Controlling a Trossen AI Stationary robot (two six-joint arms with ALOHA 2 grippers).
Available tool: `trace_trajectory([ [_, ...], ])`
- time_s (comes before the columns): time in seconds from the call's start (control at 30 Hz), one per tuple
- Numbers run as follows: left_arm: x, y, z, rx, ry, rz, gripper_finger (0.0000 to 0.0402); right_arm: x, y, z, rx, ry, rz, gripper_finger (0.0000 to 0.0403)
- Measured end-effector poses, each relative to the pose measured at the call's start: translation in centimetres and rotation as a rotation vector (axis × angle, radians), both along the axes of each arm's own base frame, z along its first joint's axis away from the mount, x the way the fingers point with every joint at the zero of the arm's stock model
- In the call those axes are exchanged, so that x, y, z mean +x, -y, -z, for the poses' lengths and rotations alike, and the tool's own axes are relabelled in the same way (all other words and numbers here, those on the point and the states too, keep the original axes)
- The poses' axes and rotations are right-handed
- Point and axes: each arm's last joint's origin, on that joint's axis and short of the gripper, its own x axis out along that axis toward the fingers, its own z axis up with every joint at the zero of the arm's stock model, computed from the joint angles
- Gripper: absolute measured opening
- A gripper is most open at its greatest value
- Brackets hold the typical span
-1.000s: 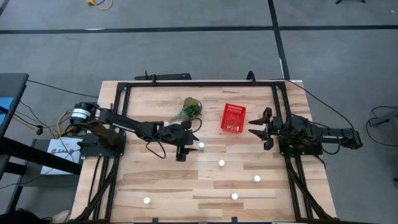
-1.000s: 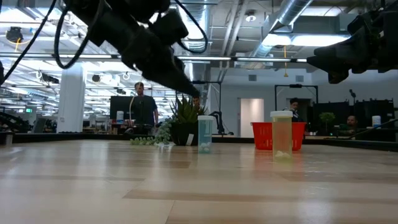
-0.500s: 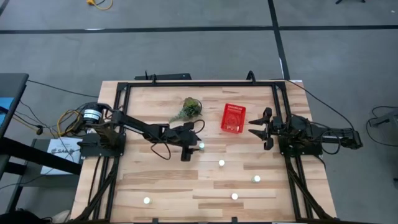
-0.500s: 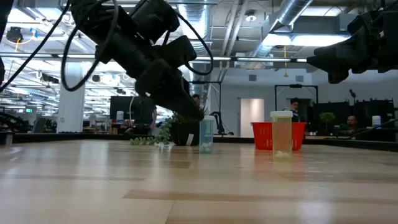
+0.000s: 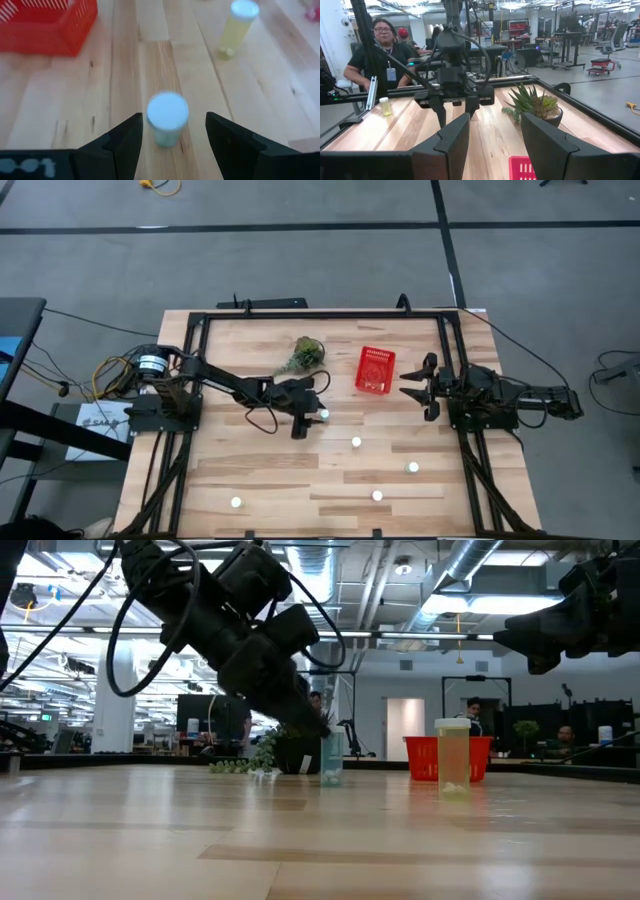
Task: Pick and place pill bottles into a basket
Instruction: Put the top blue pill bottle into the red basket
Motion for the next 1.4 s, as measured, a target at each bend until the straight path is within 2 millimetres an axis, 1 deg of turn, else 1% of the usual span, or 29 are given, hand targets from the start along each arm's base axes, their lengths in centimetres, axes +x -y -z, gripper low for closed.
trace_trajectory([
  [0.2, 0.18, 0.02, -0.31, -0.006, 0.033, 0.007, 0.0208, 0.00, 0.00, -0.01, 0.000, 0.000, 0.000, 0.0173],
  [0.73, 0.08, 0.05, -0.16, -0.030, 0.013, 0.006, 0.0206, 0.00, 0.00, 0.00, 0.000, 0.000, 0.001, 0.0173],
  [0.83, 0.08, 0.00, -0.16, -0.021, 0.013, -0.008, 0.0189, 0.00, 0.00, -0.01, 0.000, 0.000, 0.000, 0.0173],
  [1.07, 0.09, -0.05, -0.16, -0.010, 0.014, -0.022, 0.0119, 0.00, 0.00, -0.01, 0.000, 0.000, 0.000, 0.0173],
  [1.17, 0.09, -0.05, -0.18, -0.009, 0.015, -0.021, 0.0100, 0.00, 0.00, -0.01, 0.000, 0.000, 0.001, 0.0173],
  [1.27, 0.14, -0.08, -0.27, -0.001, 0.026, -0.029, 0.0096, 0.00, 0.00, 0.00, 0.000, 0.000, 0.000, 0.0173],
  [1.4, 0.36, -0.12, -0.60, 0.006, 0.067, -0.042, 0.0112, 0.00, 0.00, -0.01, 0.000, 0.000, 0.000, 0.0173],
])
